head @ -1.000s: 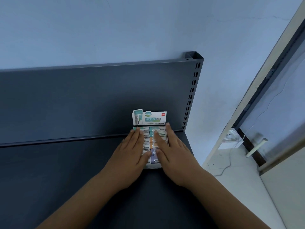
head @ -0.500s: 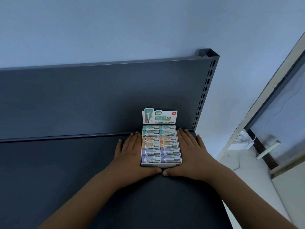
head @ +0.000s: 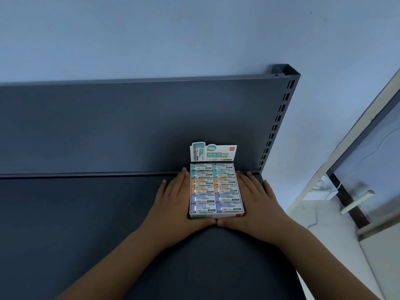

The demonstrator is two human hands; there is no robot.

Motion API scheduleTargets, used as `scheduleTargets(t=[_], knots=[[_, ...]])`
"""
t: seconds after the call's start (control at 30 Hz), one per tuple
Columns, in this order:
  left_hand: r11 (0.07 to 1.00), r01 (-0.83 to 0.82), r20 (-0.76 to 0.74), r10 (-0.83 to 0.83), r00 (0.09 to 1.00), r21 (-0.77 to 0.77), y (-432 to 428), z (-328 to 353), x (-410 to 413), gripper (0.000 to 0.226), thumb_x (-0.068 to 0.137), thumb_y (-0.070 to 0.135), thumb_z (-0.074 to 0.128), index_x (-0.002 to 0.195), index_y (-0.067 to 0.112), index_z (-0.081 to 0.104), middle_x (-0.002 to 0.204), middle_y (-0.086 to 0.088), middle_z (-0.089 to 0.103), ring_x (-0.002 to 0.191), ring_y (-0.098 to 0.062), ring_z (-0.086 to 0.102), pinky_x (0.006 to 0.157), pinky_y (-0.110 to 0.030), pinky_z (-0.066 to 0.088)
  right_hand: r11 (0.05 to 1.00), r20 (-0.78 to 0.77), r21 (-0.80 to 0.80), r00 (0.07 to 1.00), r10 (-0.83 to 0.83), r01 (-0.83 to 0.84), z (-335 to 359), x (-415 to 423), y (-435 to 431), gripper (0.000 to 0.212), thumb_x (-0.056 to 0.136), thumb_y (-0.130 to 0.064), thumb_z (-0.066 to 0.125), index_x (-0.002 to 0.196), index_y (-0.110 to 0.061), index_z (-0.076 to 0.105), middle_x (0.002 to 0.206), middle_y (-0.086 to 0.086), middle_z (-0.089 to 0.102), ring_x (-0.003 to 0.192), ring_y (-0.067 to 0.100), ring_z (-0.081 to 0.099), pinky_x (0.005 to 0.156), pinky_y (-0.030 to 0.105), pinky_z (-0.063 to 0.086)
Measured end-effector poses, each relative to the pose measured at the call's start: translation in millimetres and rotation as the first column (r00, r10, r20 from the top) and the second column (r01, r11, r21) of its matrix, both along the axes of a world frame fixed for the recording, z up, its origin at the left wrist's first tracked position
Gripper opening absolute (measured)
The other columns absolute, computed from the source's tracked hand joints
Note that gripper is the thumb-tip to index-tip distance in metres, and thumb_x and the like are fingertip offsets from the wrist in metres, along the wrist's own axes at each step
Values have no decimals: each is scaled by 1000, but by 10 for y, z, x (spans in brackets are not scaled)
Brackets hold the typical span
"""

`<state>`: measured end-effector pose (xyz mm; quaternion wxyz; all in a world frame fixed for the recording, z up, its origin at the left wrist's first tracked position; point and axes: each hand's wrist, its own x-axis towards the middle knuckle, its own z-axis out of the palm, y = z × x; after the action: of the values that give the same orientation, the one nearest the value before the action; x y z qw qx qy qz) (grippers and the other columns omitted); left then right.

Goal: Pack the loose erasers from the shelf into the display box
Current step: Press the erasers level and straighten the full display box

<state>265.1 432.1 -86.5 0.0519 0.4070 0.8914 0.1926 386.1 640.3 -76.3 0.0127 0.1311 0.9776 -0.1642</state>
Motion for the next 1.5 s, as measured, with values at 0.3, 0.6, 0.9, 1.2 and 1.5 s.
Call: scheduleTargets(t=[0.3, 0.6, 0.9, 1.2, 1.5], knots=[[979, -11, -28, 17, 999, 201, -78, 93, -8, 75, 83, 79, 42, 150, 48, 32, 165, 22, -1, 154, -18, 3, 120, -54, 23, 996, -155, -37, 985, 73, -80, 125, 95, 28, 109, 66, -85, 62, 153, -55, 4, 164, -23, -12, 153, 14, 6, 125, 48, 15], [989, -12, -66, 22, 998, 148, -33, 90, 8, 71, 87, 76, 35, 150, 45, 30, 162, 23, 15, 151, -14, 7, 119, -50, 27, 997, -141, 41, 987, 74, -69, 166, 49, -38, 108, 65, -91, 52, 154, -47, 12, 165, -19, -5, 152, 15, 8, 125, 45, 17], [987, 63, -98, -49, 994, 145, -65, 81, 1, 69, 91, 72, 35, 153, 41, 31, 164, 20, 12, 153, -13, 5, 119, -50, 26, 998, -117, 18, 991, 67, -65, 134, 45, -83, 110, 68, -91, 51, 154, -50, -2, 164, -19, -13, 153, 16, -2, 126, 46, 12], [987, 103, -147, -83, 986, 127, -77, 79, -3, 64, 95, 70, 33, 149, 36, 43, 164, 14, 21, 153, -16, 9, 116, -54, 31, 987, -145, 137, 984, 101, -81, 130, 98, -101, 94, 77, -89, 40, 154, -54, -1, 166, -15, -10, 154, 19, -1, 126, 44, 10], [968, 168, -268, -214, 939, -186, -159, 133, 84, 71, 102, 62, 18, 161, 23, 9, 168, 10, -10, 153, -14, -17, 124, -54, 9, 996, -115, 79, 992, 44, -35, 98, 387, -148, 59, 98, -66, 20, 150, -61, -7, 165, -19, -17, 154, 18, -7, 125, 41, 4]])
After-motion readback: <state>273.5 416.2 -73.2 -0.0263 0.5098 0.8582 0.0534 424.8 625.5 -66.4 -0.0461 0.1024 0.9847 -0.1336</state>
